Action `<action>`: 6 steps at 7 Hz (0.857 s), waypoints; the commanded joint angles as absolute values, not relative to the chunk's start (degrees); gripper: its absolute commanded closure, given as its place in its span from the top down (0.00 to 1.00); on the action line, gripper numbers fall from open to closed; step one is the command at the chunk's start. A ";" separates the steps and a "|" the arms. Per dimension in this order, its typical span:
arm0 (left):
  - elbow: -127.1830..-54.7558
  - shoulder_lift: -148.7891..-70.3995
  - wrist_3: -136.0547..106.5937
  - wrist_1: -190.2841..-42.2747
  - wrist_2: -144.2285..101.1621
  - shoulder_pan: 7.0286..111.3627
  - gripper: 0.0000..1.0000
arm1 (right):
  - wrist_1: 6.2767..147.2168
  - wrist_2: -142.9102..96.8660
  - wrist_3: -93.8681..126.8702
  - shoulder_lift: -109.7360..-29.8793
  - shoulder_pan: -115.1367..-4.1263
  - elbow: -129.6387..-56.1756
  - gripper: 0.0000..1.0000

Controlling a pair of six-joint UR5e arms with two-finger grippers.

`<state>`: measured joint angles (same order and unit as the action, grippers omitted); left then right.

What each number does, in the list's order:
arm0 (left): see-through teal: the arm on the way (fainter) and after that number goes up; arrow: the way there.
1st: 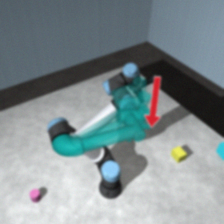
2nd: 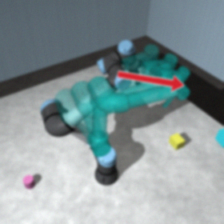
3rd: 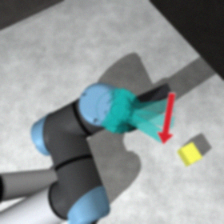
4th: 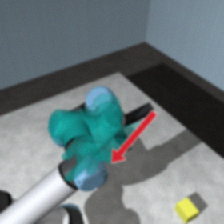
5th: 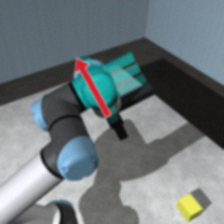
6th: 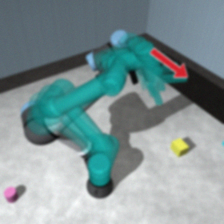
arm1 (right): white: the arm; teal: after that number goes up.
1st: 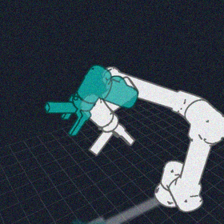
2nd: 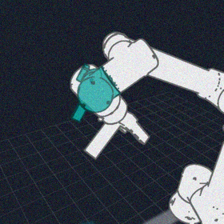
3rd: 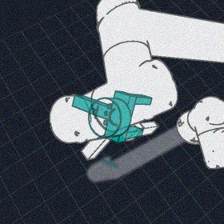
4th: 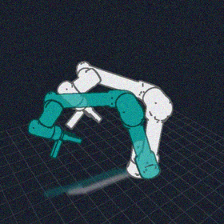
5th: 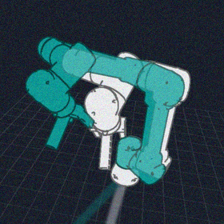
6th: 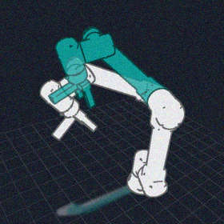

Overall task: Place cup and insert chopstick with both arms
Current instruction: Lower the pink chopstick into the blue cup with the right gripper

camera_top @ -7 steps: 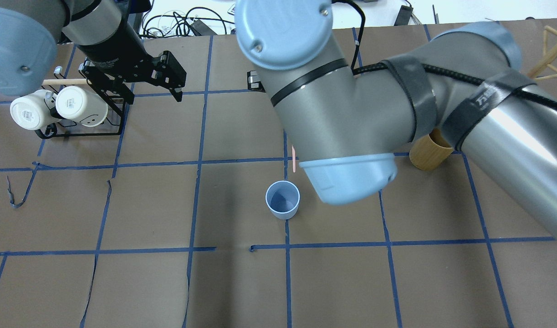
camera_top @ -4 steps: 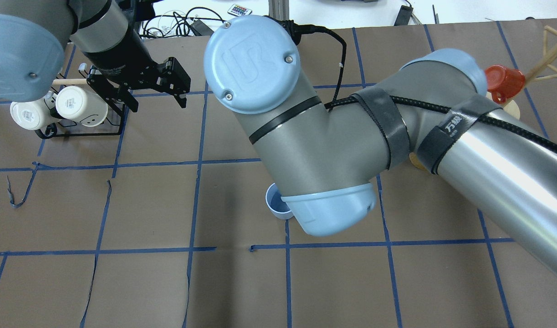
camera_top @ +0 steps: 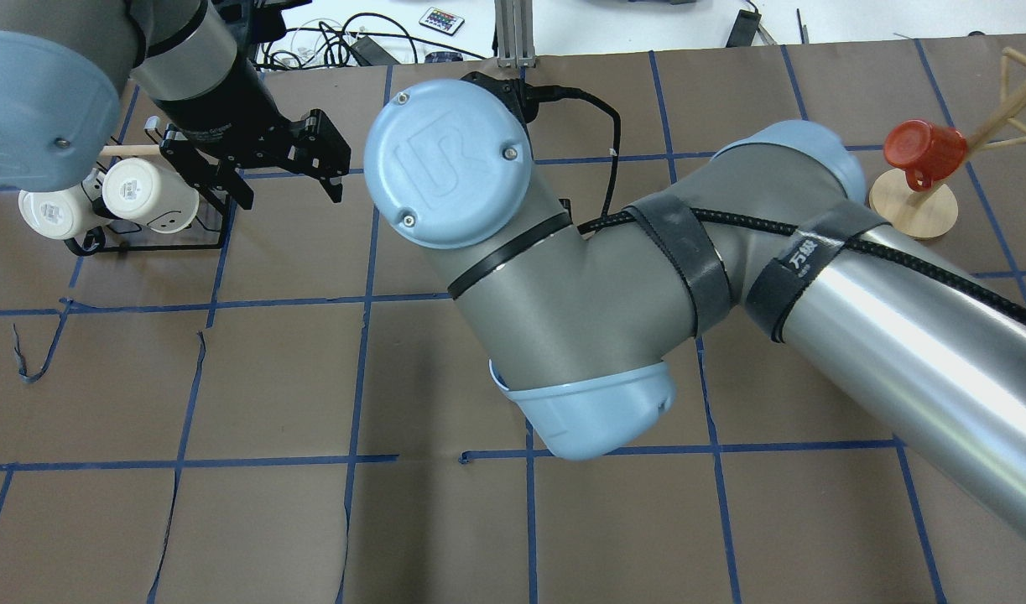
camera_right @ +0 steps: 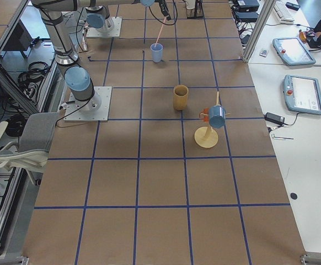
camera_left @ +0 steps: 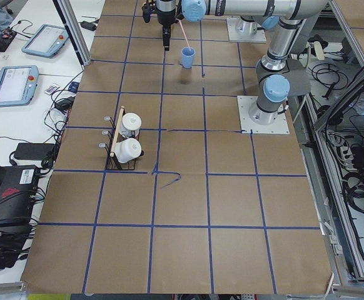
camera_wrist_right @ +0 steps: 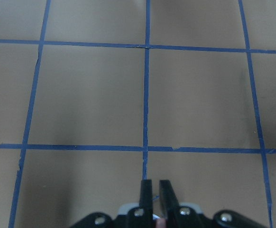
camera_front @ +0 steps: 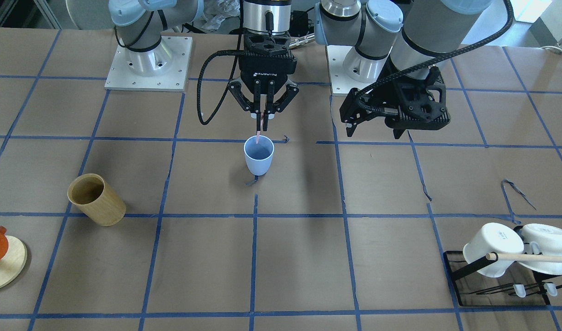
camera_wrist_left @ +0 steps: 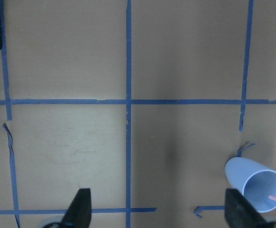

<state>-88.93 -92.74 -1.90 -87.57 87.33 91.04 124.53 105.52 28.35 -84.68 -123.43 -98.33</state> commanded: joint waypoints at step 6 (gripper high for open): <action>-88.95 -92.55 -1.58 -87.19 87.28 90.79 1.00 | 124.46 106.43 26.64 -84.90 -121.92 -95.82 1.00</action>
